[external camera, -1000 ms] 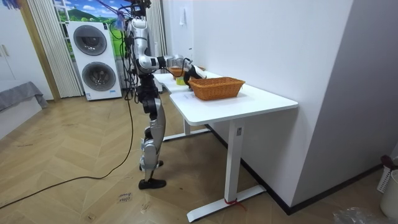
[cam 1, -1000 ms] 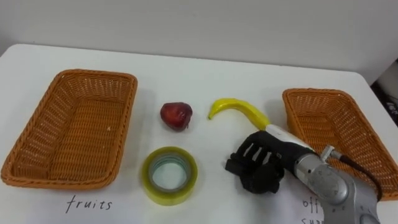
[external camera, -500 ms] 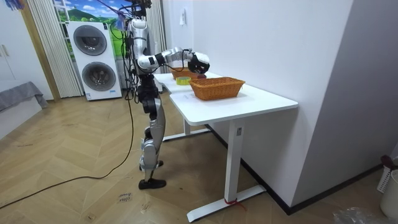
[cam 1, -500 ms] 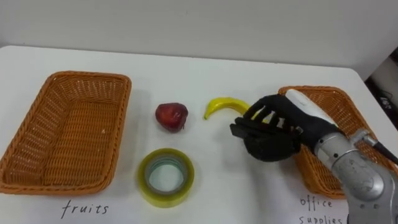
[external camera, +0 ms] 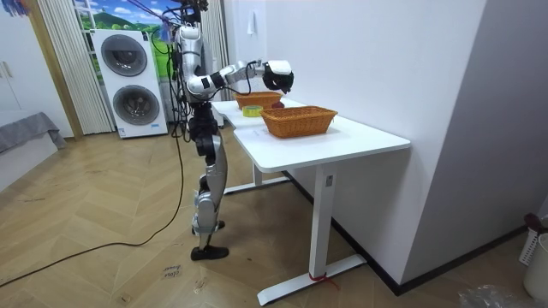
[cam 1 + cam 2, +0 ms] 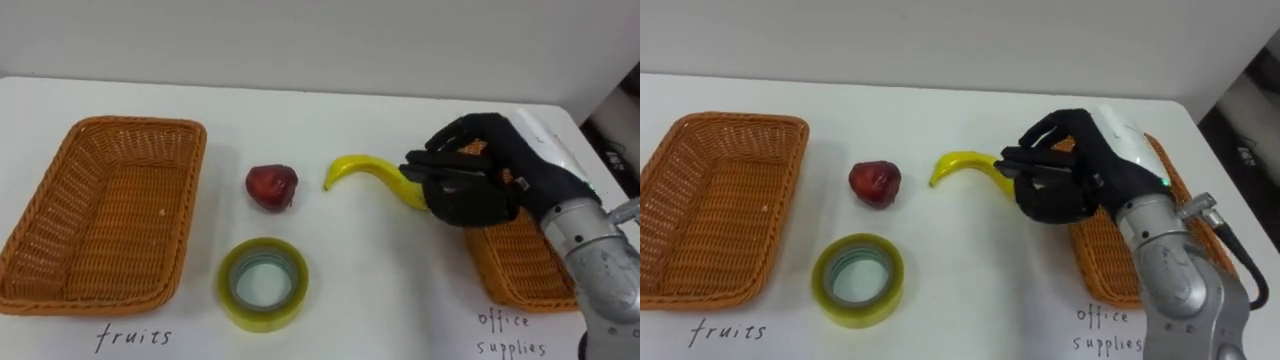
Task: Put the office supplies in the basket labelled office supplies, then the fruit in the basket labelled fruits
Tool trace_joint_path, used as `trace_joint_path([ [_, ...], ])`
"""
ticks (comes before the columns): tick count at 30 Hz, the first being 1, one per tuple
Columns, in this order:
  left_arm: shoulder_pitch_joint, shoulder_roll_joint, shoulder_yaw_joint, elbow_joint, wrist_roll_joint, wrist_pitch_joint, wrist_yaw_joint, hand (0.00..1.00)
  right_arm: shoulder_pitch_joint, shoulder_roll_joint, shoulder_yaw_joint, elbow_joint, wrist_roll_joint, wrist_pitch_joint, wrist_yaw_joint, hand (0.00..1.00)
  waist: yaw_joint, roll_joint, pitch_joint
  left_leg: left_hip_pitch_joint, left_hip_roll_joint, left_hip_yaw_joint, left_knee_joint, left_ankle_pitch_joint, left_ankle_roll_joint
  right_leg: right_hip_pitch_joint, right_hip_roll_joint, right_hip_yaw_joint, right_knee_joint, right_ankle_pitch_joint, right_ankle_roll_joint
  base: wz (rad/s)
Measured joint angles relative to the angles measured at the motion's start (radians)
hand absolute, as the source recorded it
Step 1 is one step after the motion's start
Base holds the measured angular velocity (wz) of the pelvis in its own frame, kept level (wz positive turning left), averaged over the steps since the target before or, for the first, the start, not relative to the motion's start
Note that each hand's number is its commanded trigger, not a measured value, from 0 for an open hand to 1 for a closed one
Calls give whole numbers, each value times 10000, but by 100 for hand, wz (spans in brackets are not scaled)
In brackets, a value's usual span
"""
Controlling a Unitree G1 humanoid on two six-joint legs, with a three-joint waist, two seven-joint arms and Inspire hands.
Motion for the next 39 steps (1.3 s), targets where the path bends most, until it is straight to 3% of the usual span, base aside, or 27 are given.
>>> trace_joint_path([
  [9,220,-14,32,-3,8,-28,83,0,0,-244,-356,2,946,-316,-1536,100,-214,-29,0,-3,17,24,1,-1,0,-30,12,-53,20,1,-1,0],
  [15,217,-11,86,4,6,-31,185,0,3,-431,-373,15,914,-330,-2242,100,-270,-137,-14,10,14,18,5,-1,0,-22,10,-6,54,1,-1,0],
  [21,196,4,796,-23,20,6,132,0,36,-616,-1078,734,975,-428,-2952,100,-279,-245,-8,63,11,18,-3,-3,3,18,5,3,48,2,0,0],
  [29,178,41,957,-14,24,49,157,0,54,-645,-1459,1832,816,-379,-3649,100,-533,-134,33,89,39,32,-10,-6,-1,-11,27,-31,161,1,0,0],
  [39,202,1,936,-139,23,282,114,0,330,-646,-1414,2445,464,-279,-3851,100,-495,-28,-12,131,36,21,-10,-6,0,11,18,-49,167,1,0,0],
])
